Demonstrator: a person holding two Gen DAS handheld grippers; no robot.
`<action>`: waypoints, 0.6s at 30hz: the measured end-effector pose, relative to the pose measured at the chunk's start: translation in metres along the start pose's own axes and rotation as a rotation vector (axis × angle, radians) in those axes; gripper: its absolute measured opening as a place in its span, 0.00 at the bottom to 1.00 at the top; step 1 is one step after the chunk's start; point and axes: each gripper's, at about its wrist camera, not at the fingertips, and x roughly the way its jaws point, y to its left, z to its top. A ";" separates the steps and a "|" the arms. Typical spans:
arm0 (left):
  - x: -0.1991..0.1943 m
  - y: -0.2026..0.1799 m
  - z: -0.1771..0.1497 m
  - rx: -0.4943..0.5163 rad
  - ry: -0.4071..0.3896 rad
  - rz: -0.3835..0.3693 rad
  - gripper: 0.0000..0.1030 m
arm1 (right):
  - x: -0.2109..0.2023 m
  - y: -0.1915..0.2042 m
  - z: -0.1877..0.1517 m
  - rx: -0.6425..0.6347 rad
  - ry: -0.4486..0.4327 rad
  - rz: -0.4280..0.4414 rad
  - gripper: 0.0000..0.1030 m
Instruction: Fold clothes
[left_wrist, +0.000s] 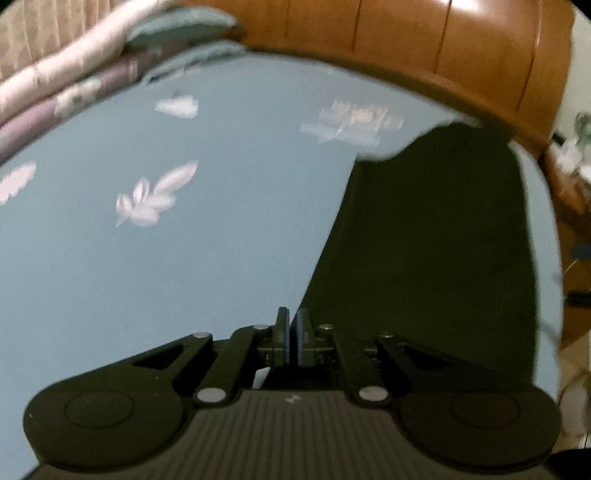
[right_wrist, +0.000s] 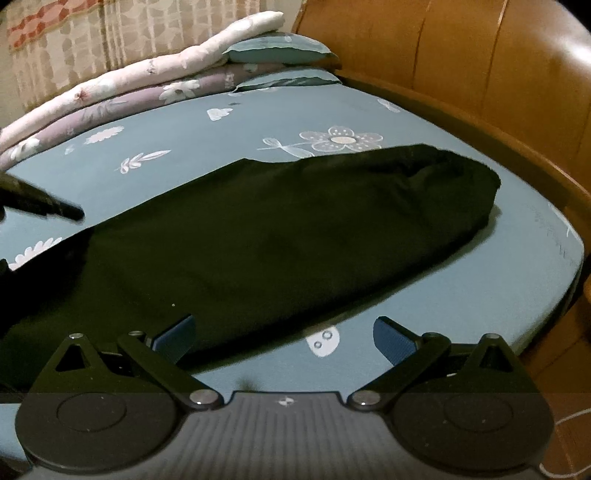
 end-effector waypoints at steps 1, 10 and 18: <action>0.000 -0.007 0.002 0.011 -0.009 -0.025 0.04 | 0.002 0.000 0.001 -0.001 -0.001 0.006 1.00; 0.065 -0.023 -0.007 -0.036 0.031 0.023 0.10 | 0.017 -0.002 0.002 -0.013 0.011 0.042 1.00; 0.064 -0.040 0.025 -0.085 0.002 0.023 0.06 | 0.026 -0.028 0.003 0.027 0.012 0.062 1.00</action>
